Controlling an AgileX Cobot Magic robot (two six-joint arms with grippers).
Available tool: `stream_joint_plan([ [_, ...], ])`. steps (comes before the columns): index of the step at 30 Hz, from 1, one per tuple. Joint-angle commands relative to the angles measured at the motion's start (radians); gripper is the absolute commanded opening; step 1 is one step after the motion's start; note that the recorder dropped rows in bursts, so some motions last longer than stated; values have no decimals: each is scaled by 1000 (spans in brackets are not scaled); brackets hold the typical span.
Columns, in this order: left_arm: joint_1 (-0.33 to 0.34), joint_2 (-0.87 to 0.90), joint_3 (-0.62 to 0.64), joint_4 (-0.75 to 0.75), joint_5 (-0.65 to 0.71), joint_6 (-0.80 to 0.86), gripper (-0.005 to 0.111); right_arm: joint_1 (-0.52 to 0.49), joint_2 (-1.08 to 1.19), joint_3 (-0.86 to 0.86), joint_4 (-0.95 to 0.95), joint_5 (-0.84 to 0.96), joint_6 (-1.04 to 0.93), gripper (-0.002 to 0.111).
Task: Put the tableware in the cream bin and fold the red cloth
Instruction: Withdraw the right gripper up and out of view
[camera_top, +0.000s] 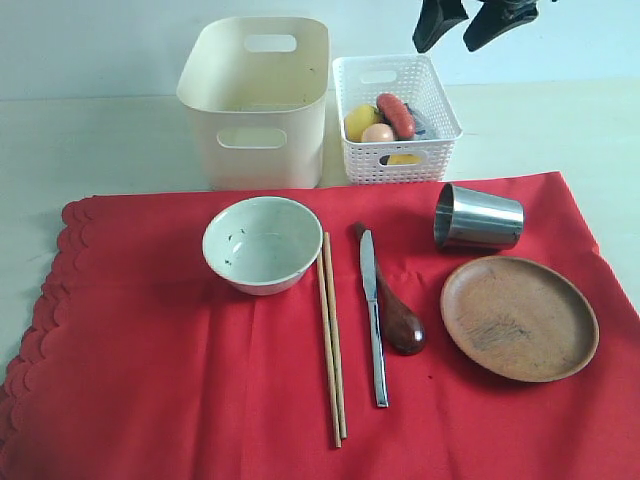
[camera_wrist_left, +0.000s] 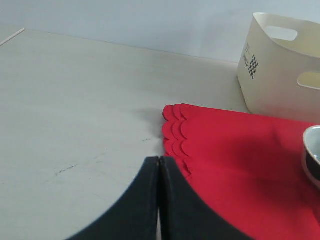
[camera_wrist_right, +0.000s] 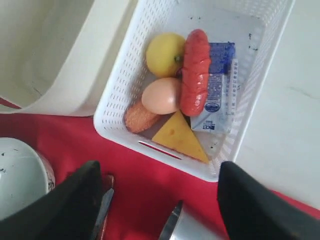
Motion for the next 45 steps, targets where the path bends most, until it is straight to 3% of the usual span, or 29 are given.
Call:
stream_joint_plan([
  [1, -4, -6, 0, 1, -6, -4, 0, -5, -49, -1, -5, 27, 15, 63],
  [45, -4, -6, 0, 1, -6, -3, 0, -5, -540, -1, 8, 42, 32, 62],
])
